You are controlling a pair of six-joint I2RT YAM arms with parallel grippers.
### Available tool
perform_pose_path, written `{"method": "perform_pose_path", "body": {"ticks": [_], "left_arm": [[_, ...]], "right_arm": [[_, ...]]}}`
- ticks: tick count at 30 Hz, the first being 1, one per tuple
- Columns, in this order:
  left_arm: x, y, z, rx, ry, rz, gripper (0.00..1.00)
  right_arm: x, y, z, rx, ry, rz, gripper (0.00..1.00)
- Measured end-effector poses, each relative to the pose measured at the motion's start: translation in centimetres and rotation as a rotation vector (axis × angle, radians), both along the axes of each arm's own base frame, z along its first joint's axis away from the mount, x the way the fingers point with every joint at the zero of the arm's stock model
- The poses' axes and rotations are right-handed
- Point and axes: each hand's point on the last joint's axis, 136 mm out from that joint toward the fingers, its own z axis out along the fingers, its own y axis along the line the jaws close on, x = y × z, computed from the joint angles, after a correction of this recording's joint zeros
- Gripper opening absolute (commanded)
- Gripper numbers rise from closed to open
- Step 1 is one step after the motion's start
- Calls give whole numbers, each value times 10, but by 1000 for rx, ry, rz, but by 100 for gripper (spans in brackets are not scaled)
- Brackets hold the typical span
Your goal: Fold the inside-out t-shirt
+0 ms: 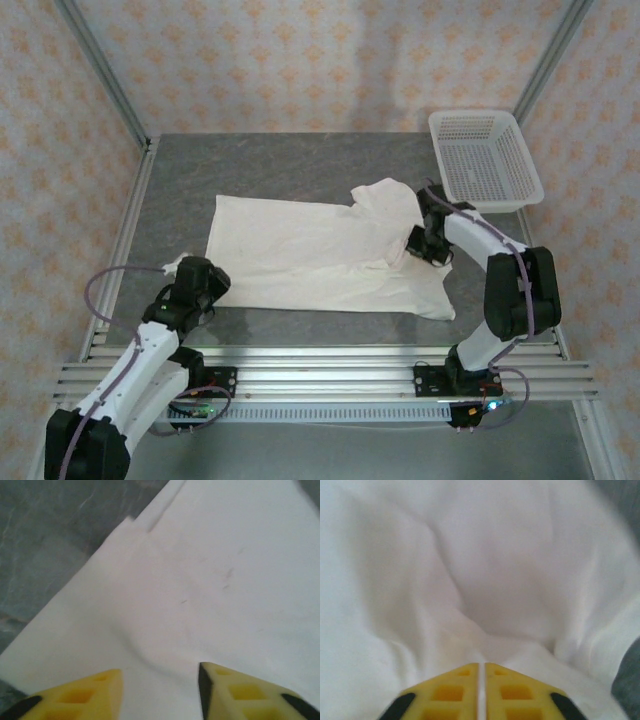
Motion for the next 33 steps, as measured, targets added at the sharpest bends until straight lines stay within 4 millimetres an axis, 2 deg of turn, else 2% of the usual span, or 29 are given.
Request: {"method": "perform_pose_path", "body": {"ticks": [3, 6, 7, 9, 10, 12, 14, 18, 22, 28, 30, 33], "left_arm": [[17, -4, 32, 14, -66, -33, 57], [31, -7, 53, 30, -92, -62, 60], [34, -9, 56, 32, -92, -71, 61], [38, -11, 60, 38, -89, -87, 61], [38, -11, 60, 42, -87, -94, 61], [40, -12, 61, 44, -81, -102, 61], [41, -13, 62, 47, -79, -106, 61], [41, -13, 62, 53, -74, -115, 61], [41, -13, 61, 54, -69, -115, 61], [41, -13, 51, 58, -31, -116, 61], [42, -13, 47, 59, -17, -117, 61], [43, -14, 45, 61, -3, -117, 61]], "right_arm": [[42, -12, 33, -89, -170, -2, 32], [73, -22, 49, -172, -231, -7, 36], [84, -23, 50, -193, -241, -7, 36], [108, -25, 45, -236, -244, -1, 43], [116, -27, 39, -258, -234, 5, 47], [128, -30, 21, -300, -201, 15, 48], [134, -32, 2, -330, -161, 27, 47], [132, -33, -28, -345, -83, 50, 47], [129, -31, -38, -341, -44, 70, 46], [142, -24, -41, -288, -35, 85, 44], [142, -22, -44, -258, -32, 85, 37], [143, -17, -44, -217, -34, 86, 19]]}}
